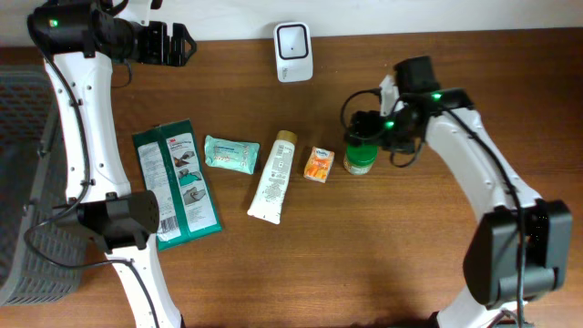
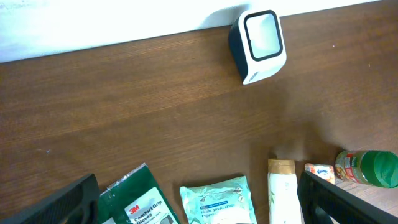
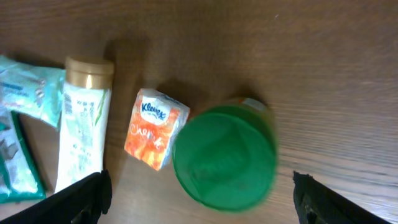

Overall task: Scan the item barcode
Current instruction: 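Reach the right gripper to the green-lidded jar and grasp it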

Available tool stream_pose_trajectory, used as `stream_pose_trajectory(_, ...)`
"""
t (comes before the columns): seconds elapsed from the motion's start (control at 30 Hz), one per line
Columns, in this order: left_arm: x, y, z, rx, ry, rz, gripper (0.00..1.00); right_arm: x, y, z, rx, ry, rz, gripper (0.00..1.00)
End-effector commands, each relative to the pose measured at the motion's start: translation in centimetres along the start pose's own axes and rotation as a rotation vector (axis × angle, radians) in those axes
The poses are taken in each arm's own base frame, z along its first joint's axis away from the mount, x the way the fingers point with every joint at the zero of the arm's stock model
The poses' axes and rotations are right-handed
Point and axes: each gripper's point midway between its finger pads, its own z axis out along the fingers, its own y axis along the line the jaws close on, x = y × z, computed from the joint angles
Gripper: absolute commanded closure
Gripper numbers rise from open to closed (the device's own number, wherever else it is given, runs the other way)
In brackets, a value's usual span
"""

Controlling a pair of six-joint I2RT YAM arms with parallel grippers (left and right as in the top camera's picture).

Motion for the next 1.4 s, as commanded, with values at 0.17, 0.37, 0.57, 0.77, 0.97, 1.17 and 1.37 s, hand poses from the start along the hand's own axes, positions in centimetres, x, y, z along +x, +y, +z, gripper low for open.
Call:
stream_pose_trajectory(0.17, -0.4, -0.4, -0.7, 0.009, -0.018, 0.025, 0.01, -0.4, -0.6, 2.1, 0.235, -0.068, 0.136, 0.11)
stream_pose_trajectory(0.37, -0.4, -0.4, -0.7, 0.009, -0.018, 0.025, 0.01, 0.1, -1.4, 3.5, 0.272, -0.038, 0.141, 0.12)
stream_pose_trajectory(0.57, -0.4, -0.3, -0.7, 0.007, -0.018, 0.025, 0.01, -0.5, -0.7, 3.3, 0.245, -0.047, 0.137, 0.12)
stream_pose_trajectory(0.77, -0.3, -0.3, -0.7, 0.007, -0.017, 0.025, 0.01, -0.5, 0.0, 1.4, 0.248, -0.009, 0.112, 0.12)
stream_pose_trajectory(0.97, -0.4, -0.3, -0.7, 0.007, -0.018, 0.025, 0.01, 0.5, -0.4, 0.9, 0.277, 0.030, 0.157, 0.11)
stream_pose_trajectory(1.17, -0.3, -0.3, -0.7, 0.007, -0.017, 0.025, 0.01, 0.8, -2.6, 0.8, 0.331, 0.035, 0.257, 0.11)
stream_pose_trajectory(1.37, -0.3, -0.3, -0.7, 0.007, -0.017, 0.025, 0.01, 1.8, -1.3, 3.6, 0.230, 0.126, 0.244, 0.11)
